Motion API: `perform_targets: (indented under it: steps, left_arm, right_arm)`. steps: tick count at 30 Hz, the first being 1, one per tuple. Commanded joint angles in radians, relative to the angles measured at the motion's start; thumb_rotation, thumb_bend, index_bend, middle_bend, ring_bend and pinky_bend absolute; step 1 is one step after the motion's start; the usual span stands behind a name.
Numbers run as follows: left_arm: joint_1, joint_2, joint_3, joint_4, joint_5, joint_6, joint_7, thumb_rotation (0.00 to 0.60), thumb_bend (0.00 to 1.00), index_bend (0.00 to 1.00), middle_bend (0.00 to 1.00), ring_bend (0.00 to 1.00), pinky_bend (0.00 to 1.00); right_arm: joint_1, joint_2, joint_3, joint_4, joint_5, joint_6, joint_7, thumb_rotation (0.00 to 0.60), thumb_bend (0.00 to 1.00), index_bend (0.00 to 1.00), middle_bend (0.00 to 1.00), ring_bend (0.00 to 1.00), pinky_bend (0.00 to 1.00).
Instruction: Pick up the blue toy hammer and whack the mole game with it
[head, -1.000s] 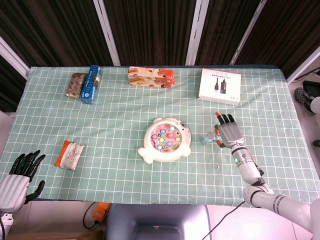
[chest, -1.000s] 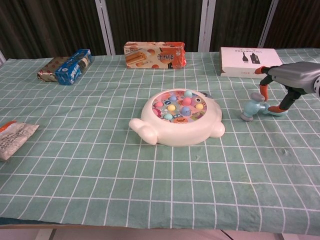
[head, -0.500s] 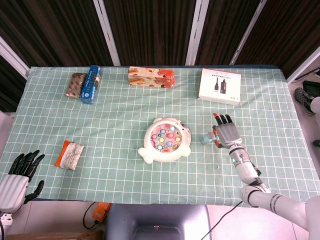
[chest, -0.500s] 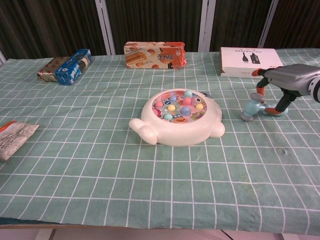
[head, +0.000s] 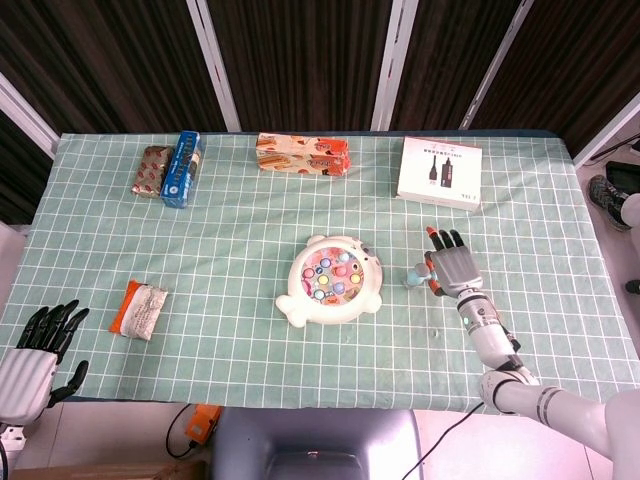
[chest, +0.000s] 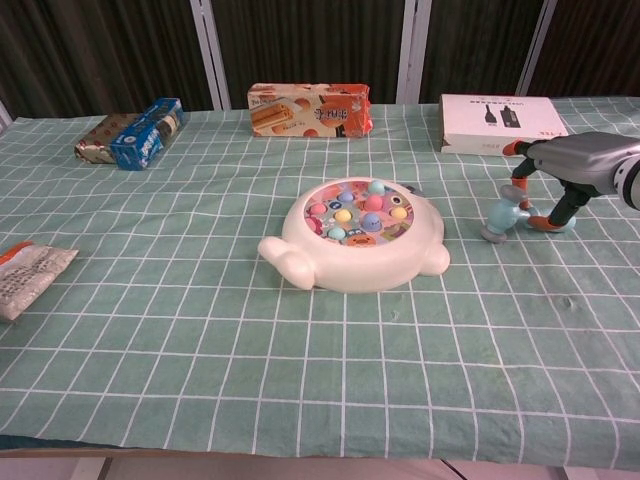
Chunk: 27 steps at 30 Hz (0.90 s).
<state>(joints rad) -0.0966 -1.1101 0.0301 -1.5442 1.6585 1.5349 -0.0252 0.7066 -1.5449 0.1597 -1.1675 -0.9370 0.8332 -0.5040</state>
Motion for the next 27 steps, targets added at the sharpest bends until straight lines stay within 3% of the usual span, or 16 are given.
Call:
perform_targets:
  steps: [1, 17, 27]
  left_arm:
    - [0.000, 0.000, 0.000, 0.000, 0.000, 0.001, 0.000, 0.600, 0.42, 0.00, 0.00, 0.00, 0.00]
    - [0.001, 0.001, -0.001, 0.002, 0.001, 0.004, -0.004, 0.600, 0.42, 0.00, 0.00, 0.00, 0.00]
    - [0.001, 0.001, 0.000, 0.002, 0.003, 0.004, -0.006, 0.600, 0.42, 0.00, 0.00, 0.00, 0.00]
  right_arm:
    - [0.001, -0.001, -0.002, 0.001, 0.000, 0.000, 0.001, 0.600, 0.50, 0.61, 0.00, 0.00, 0.08]
    - [-0.001, -0.010, -0.009, 0.018, -0.007, 0.000, 0.033, 0.600, 0.50, 0.64, 0.01, 0.00, 0.08]
    - [-0.004, -0.013, -0.011, 0.024, -0.012, 0.010, 0.039, 0.600, 0.50, 0.70, 0.19, 0.05, 0.10]
